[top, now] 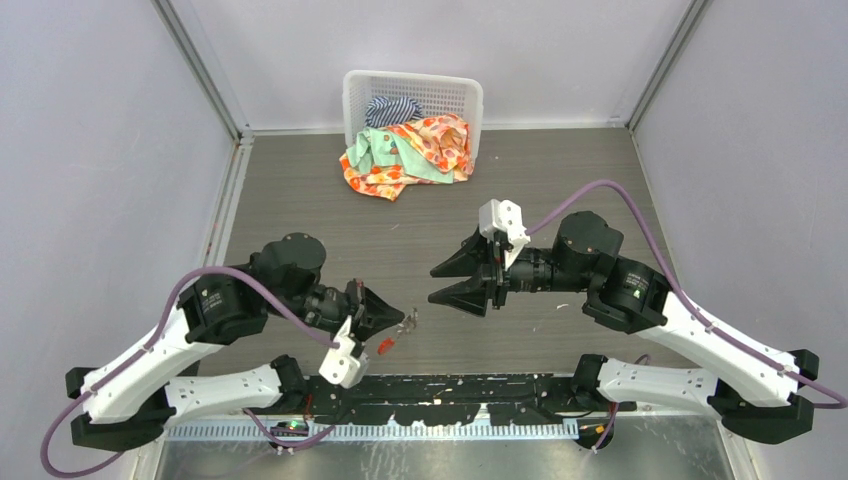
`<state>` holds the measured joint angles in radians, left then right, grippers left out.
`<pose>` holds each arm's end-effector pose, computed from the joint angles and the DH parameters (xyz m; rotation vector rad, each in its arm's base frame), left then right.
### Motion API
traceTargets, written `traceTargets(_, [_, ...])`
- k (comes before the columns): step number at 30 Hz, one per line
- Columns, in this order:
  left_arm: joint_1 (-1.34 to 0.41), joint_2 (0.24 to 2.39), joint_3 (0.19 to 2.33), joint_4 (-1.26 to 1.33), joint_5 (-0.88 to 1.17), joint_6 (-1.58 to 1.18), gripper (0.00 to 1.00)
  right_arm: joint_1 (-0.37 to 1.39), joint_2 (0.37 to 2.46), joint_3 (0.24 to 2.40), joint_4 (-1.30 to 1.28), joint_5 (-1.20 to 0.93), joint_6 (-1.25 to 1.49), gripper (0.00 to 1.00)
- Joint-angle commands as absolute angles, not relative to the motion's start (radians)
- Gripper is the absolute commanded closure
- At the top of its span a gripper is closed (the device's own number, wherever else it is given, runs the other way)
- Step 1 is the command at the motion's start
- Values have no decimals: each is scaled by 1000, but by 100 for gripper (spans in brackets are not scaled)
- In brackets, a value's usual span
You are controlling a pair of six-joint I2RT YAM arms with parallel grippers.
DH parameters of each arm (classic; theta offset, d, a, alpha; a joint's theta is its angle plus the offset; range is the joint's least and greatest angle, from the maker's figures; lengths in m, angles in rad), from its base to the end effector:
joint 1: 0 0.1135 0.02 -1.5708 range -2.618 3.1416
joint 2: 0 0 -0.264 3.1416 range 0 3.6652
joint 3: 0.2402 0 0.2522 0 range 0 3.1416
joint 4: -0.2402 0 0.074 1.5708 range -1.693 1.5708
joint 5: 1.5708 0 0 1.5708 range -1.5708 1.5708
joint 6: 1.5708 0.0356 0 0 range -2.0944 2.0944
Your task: Put the keys on the keyring
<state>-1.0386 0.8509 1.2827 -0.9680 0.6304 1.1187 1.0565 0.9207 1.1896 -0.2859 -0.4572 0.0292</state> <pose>0.0487 -0.1241 0.4165 1.9530 0.6228 -0.6108 0.0780 0.1700 0.4448 -1.1593 1.2735 1.1871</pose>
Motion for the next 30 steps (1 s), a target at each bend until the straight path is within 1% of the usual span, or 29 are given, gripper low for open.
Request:
traceTargets(1, [-1124, 846, 1314, -992, 492, 1254, 100, 1061, 912, 1173, -265, -466, 44, 52])
traceTargets(15, [-1252, 864, 1303, -1002, 213, 1342, 100, 1060, 971, 1201, -359, -471, -25, 50])
traceTargets(22, [-1315, 887, 1299, -949, 65, 1287, 100, 1061, 993, 1200, -372, -451, -87, 50])
traceTargets(27, [-1318, 885, 1293, -927, 46, 1230, 100, 1064, 1001, 1200, -371, -430, -116, 50])
traceTargets(30, [-1318, 879, 1285, -920, 40, 1212, 100, 1063, 1020, 1206, -369, -456, -107, 49])
